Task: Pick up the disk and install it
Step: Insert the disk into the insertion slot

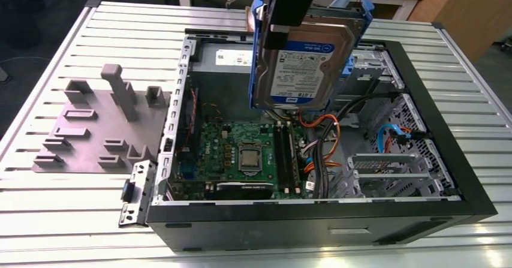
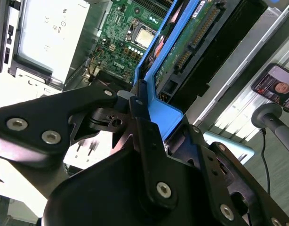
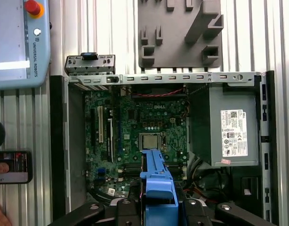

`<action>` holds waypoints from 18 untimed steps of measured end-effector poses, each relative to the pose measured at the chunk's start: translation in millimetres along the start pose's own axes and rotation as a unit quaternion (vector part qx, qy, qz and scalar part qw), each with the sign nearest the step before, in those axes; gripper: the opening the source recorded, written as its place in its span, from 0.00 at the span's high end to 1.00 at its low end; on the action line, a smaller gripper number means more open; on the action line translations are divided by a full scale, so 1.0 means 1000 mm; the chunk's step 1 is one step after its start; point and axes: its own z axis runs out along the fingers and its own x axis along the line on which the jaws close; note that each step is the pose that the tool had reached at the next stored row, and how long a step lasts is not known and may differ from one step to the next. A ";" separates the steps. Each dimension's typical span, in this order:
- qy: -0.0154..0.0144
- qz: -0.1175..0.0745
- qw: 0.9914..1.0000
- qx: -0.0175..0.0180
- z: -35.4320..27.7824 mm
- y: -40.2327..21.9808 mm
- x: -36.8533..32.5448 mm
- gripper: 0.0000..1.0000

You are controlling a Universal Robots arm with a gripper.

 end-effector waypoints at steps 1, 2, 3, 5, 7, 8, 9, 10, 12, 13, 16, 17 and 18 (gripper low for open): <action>0.000 0.000 1.000 0.000 0.0000 -0.0001 0.0006 0.64; 0.000 0.000 1.000 0.000 0.0001 -0.0001 0.0013 0.64; 0.000 0.000 1.000 0.000 0.0001 -0.0001 0.0019 0.64; 0.000 0.000 1.000 0.000 0.0001 -0.0002 0.0036 0.64; 0.000 0.000 1.000 0.000 0.0000 -0.0003 0.0054 0.64; 0.000 0.000 1.000 0.000 0.0000 -0.0003 0.0063 0.64; 0.000 0.000 1.000 0.000 0.0000 -0.0004 0.0072 0.64; 0.000 0.000 1.000 0.000 0.0000 -0.0004 0.0082 0.64; 0.000 0.000 1.000 0.000 0.0000 -0.0005 0.0102 0.64; 0.000 0.000 1.000 0.000 0.0000 -0.0006 0.0112 0.64; 0.001 0.000 1.000 0.000 0.0000 -0.0008 0.0151 0.64; 0.001 0.000 1.000 0.000 0.0000 -0.0008 0.0166 0.64; 0.001 0.000 1.000 0.000 0.0000 -0.0009 0.0187 0.64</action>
